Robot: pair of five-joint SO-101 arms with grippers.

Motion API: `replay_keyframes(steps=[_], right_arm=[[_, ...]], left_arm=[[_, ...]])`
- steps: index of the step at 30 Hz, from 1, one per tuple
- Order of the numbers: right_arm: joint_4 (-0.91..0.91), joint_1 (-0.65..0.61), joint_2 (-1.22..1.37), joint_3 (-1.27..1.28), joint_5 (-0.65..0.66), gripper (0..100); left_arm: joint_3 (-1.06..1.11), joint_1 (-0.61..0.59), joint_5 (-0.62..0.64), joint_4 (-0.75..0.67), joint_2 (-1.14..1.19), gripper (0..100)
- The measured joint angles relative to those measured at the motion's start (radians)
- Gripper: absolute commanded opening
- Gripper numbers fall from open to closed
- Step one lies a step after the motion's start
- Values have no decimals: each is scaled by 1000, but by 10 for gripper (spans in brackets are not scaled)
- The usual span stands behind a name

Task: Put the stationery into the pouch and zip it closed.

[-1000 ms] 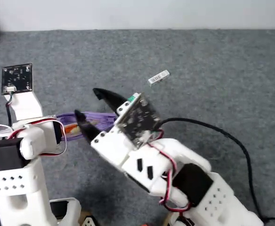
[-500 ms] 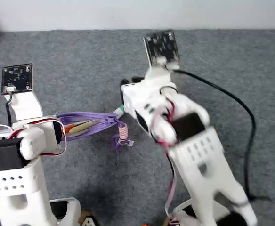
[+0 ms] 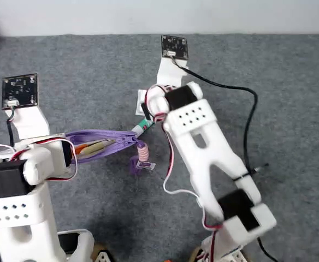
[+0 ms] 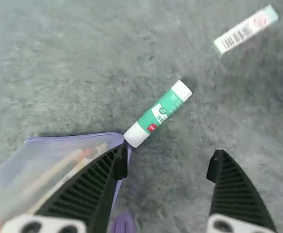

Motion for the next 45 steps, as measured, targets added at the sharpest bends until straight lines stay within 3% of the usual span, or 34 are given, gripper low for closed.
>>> replay_keyframes(steps=[13,21,29,31,38,45], right_arm=[[0,3,443,-305,-74,275],[5,72,729,-588,-74,274],[140,80,898,-786,-74,273],[166,80,922,-830,-74,247],[259,87,968,-937,-74,3],[345,89,968,-1007,-74,9]], left_arm=[[3,0,0,0,0,13],[18,0,0,0,-12,13],[29,2,0,0,-35,13],[29,2,0,0,-35,13],[29,2,0,0,-35,13],[29,-2,0,0,-43,13]])
